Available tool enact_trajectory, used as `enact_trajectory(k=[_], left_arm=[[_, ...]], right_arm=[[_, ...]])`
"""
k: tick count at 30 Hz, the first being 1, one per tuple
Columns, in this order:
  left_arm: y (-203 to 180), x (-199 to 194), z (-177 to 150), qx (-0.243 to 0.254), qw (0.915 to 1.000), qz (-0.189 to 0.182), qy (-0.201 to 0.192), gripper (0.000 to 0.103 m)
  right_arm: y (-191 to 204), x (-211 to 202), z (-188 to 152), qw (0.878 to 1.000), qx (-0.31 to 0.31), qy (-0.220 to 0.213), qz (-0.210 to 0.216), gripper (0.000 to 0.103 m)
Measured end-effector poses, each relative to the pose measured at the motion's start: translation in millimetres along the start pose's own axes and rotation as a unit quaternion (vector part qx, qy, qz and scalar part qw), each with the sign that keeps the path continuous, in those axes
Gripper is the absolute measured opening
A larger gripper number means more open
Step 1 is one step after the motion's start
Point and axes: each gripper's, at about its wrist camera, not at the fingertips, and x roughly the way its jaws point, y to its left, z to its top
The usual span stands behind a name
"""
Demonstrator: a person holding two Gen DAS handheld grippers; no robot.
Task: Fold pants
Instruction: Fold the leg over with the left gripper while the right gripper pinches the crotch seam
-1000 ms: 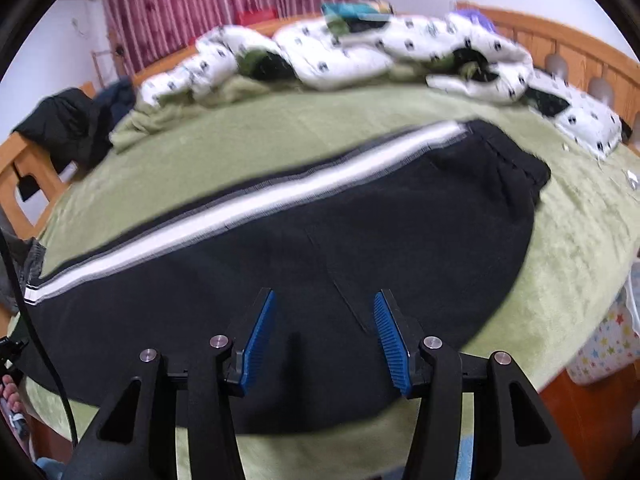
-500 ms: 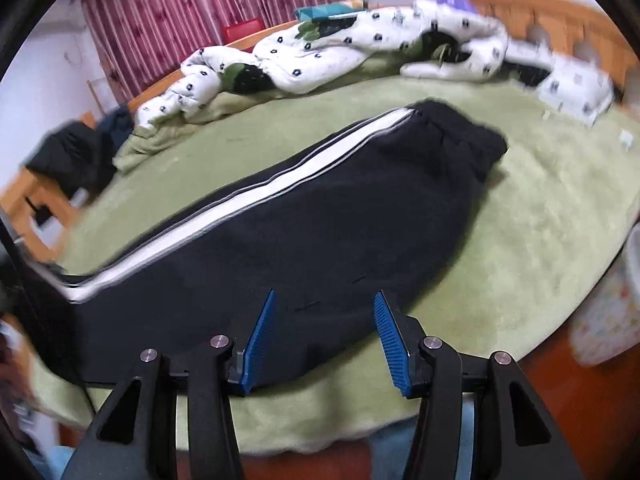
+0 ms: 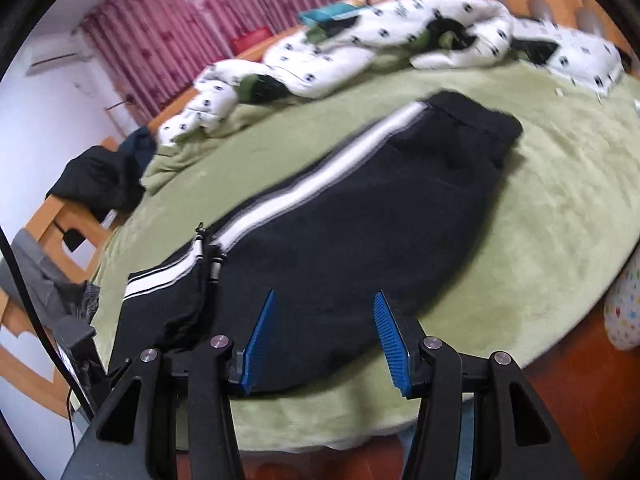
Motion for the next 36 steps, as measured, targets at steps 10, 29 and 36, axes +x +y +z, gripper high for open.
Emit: enact_trajectory(k=[10,29,36], left_arm=[[109,-69,-41,-0.078,0.9952,-0.032,-0.049,0.061],[209,-39,-92,-0.109,0.9936,-0.003,-0.031,0.068],[211,-36,-87,-0.151,0.9867,-0.023,-0.055,0.068]], right_arm=[[83,56,-19,0.985,-0.048,0.109,0.123,0.051],[138,127,-41,0.982,-0.051,0.152,0.098,0.031],[148,138,-42,0.985,-0.071,0.13,0.084,0.026]])
